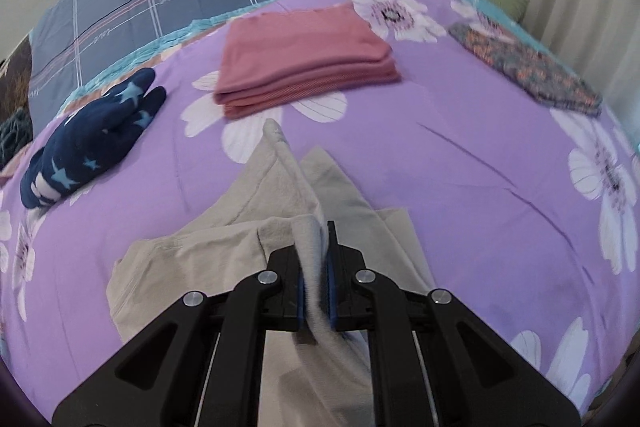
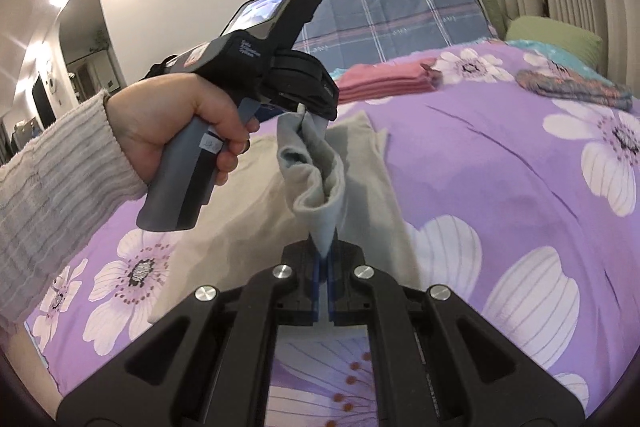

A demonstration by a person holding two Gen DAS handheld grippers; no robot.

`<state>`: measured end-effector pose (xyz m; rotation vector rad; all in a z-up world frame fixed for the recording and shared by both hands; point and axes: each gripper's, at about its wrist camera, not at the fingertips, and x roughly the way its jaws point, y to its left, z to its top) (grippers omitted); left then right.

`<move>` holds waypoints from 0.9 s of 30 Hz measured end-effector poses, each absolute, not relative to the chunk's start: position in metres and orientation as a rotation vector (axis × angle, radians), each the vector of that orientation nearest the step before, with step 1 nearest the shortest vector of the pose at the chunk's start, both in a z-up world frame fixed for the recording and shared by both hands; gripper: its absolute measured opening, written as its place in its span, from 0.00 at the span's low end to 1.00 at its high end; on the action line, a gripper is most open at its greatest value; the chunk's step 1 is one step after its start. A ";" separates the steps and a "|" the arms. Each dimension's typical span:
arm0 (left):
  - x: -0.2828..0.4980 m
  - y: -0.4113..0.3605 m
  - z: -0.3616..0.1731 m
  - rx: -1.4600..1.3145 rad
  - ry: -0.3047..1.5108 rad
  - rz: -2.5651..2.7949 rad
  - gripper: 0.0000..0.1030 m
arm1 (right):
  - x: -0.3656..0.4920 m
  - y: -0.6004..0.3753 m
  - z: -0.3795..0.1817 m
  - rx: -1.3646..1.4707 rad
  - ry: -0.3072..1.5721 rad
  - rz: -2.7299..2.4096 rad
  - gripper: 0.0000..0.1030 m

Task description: Fold small clothes

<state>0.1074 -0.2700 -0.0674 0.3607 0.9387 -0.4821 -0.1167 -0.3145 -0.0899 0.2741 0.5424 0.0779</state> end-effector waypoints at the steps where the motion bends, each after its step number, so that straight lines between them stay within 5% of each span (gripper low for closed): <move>1: 0.108 -0.276 -0.072 0.381 0.942 -0.477 0.08 | -0.116 -0.315 -0.091 0.281 0.547 0.076 0.02; 7: 0.113 -0.294 -0.090 0.431 0.961 -0.476 0.14 | -0.109 -0.329 -0.103 0.343 0.589 0.075 0.02; 9: 0.110 -0.290 -0.084 0.389 0.951 -0.507 0.35 | -0.108 -0.333 -0.107 0.364 0.603 0.086 0.02; 12: 0.091 -0.270 -0.061 0.360 0.873 -0.538 0.53 | -0.106 -0.338 -0.110 0.395 0.620 0.107 0.02; 18: 0.025 -0.199 -0.031 0.340 0.778 -0.570 0.74 | -0.106 -0.346 -0.116 0.460 0.638 0.158 0.02; 27: -0.091 -0.116 -0.080 0.343 0.868 -0.590 0.75 | -0.102 -0.362 -0.121 0.583 0.675 0.252 0.08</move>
